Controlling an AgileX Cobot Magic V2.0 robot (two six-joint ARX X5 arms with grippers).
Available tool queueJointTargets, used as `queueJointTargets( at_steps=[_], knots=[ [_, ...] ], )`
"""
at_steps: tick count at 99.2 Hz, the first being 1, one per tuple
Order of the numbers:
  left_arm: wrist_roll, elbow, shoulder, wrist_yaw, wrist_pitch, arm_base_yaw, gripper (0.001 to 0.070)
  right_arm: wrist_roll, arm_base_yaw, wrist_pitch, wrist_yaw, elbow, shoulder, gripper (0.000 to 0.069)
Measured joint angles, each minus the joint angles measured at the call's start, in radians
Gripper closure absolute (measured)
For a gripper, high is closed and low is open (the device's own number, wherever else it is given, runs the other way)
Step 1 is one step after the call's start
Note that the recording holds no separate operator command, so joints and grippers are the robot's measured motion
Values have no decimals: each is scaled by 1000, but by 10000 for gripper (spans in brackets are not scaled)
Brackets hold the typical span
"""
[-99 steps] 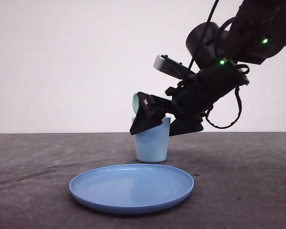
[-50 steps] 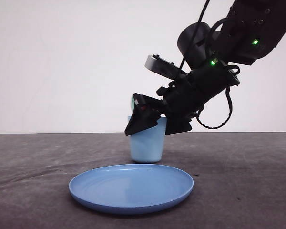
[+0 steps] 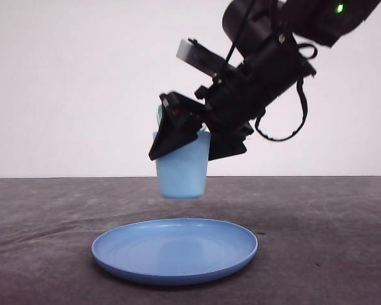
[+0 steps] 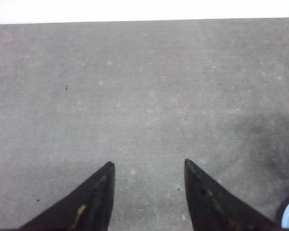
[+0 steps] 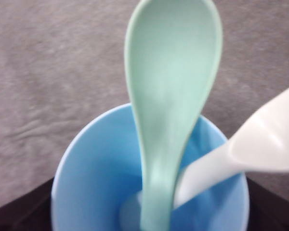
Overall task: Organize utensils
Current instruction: 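Lift the cup with the right gripper and set it onto the blue plate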
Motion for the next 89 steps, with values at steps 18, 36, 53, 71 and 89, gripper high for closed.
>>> queueJointTargets(
  at_steps=[18, 36, 53, 71, 89],
  knots=[
    [0, 0, 0, 0, 0, 0, 439, 5, 50, -19, 23, -37, -95, 192],
    [0, 0, 0, 0, -1, 0, 439, 18, 99, -28, 57, -122, -185, 192],
    [0, 0, 0, 0, -1, 0, 439, 31, 132, -28, 76, -202, -260, 192],
    [0, 0, 0, 0, -1, 0, 439, 55, 157, -14, 100, -269, -280, 193],
    [0, 0, 0, 0, -1, 0, 439, 76, 174, 103, 108, -342, -280, 193]
  ],
)
